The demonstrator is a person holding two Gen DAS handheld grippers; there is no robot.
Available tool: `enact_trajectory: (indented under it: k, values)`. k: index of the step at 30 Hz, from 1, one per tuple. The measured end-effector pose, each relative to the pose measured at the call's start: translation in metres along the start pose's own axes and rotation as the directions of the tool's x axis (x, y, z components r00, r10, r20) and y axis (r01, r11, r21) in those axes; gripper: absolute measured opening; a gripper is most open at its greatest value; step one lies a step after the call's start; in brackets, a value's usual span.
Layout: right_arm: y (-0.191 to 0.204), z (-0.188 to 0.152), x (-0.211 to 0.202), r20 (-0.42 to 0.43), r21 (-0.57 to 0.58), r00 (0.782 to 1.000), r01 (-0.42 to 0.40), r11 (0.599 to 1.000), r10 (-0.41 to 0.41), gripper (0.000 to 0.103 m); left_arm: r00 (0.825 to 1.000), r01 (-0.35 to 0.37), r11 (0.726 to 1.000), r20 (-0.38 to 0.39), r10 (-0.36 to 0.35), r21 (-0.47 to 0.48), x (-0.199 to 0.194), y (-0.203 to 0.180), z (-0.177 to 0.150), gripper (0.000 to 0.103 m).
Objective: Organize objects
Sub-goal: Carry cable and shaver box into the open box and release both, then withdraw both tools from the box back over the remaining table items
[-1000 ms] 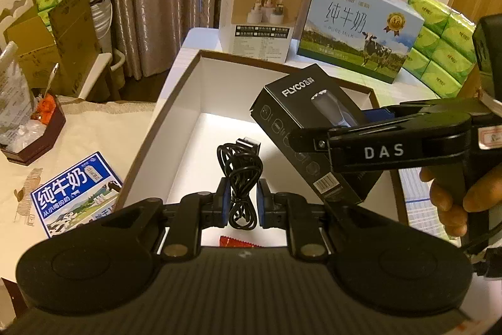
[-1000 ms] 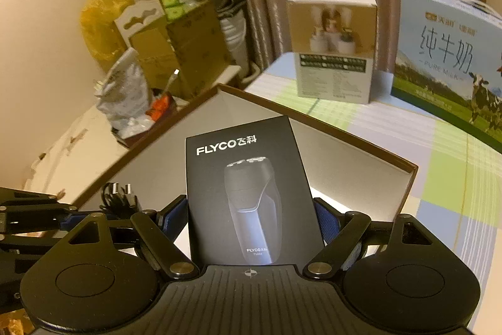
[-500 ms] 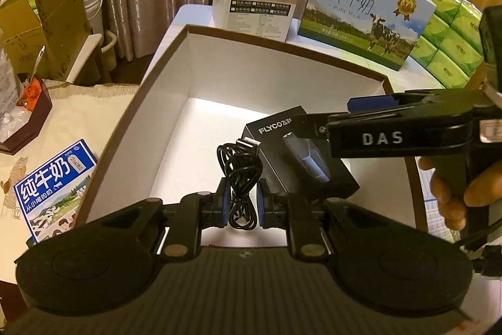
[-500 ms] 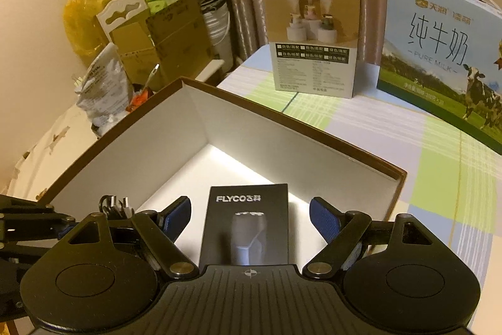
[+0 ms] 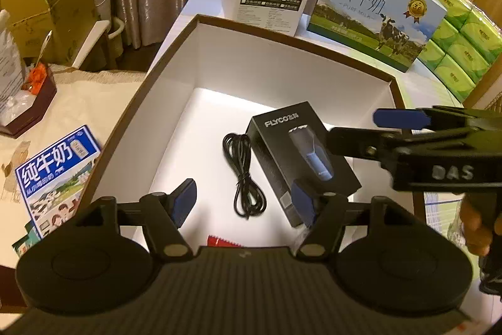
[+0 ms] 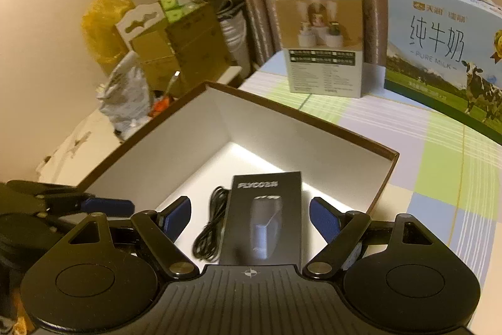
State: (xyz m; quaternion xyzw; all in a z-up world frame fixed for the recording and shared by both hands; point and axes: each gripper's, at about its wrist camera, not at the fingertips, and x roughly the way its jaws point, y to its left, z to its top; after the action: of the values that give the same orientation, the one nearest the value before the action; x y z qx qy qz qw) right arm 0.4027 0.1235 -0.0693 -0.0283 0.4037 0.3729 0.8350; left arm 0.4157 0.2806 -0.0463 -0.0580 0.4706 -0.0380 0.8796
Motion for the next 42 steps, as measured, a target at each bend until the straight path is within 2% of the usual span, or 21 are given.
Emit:
enact_trajectory:
  k: [2, 10, 14, 22, 42]
  values:
    - [0.004, -0.003, -0.008, 0.007, -0.005, 1.000, -0.005, 1.000, 0.005, 0.080, 1.000, -0.003, 1.000, -0.005, 0.003, -0.011, -0.005, 0.002, -0.003, 0.071]
    - [0.014, -0.018, -0.040, 0.030, 0.003, 0.999, -0.030, 1.000, 0.030, 0.080, 1.000, -0.024, 0.999, -0.002, 0.024, -0.048, -0.028, 0.005, -0.015, 0.076]
    - [0.018, -0.026, -0.057, 0.039, 0.014, 0.999, -0.036, 0.999, 0.035, 0.080, 0.999, -0.048, 0.997, 0.009, 0.049, -0.053, -0.042, 0.003, -0.020, 0.077]
    - [0.025, -0.043, -0.089, 0.050, 0.041, 0.998, -0.034, 0.999, 0.032, 0.080, 0.998, -0.046, 0.997, 0.032, 0.049, -0.068, -0.069, -0.008, -0.033, 0.077]
    - [0.035, -0.106, -0.172, 0.072, 0.099, 0.997, -0.002, 0.995, -0.005, 0.086, 0.998, 0.000, 1.000, 0.070, 0.002, -0.022, -0.124, -0.059, -0.083, 0.082]
